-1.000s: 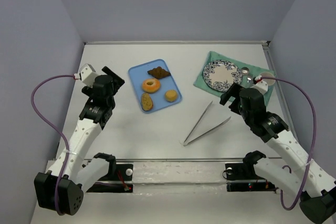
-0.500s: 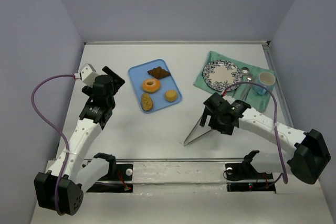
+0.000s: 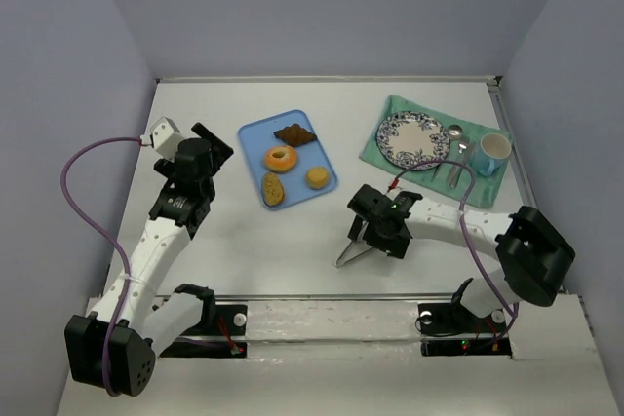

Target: Place the bread

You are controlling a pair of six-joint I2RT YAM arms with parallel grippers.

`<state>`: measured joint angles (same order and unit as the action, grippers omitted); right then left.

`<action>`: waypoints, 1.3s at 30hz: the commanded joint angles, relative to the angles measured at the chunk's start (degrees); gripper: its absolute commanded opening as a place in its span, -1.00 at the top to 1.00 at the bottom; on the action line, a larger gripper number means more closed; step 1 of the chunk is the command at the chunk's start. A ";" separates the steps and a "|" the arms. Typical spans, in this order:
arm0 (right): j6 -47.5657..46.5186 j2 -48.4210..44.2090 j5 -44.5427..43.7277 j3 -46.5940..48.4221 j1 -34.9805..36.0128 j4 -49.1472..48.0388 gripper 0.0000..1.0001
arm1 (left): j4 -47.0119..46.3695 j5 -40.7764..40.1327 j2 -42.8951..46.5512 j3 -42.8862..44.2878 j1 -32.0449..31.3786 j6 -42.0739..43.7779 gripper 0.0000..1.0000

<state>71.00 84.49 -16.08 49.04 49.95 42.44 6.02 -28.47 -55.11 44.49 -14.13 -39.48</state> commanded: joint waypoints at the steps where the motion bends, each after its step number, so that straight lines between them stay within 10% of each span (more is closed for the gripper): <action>1: 5.71 -2.04 -3.88 0.63 0.23 -4.29 -1.00 | -2.86 -0.27 0.18 -1.07 0.42 0.37 -0.98; 28: 7.83 7.44 -8.71 -1.57 0.76 -9.04 -0.97 | -4.18 3.16 2.99 -2.21 0.42 1.96 -0.98; 31: 8.10 8.32 -8.36 -2.63 0.76 -9.56 -0.86 | -4.18 2.72 4.22 -2.74 0.51 1.87 -0.98; 39: 5.56 6.57 -9.06 -5.53 0.76 -9.04 0.25 | -3.74 1.75 7.65 -3.62 0.51 1.78 -0.98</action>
<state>76.75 88.16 -25.23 47.33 50.68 36.07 4.12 -25.47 -49.45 41.69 -14.02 -38.52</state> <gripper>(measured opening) 0.429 0.990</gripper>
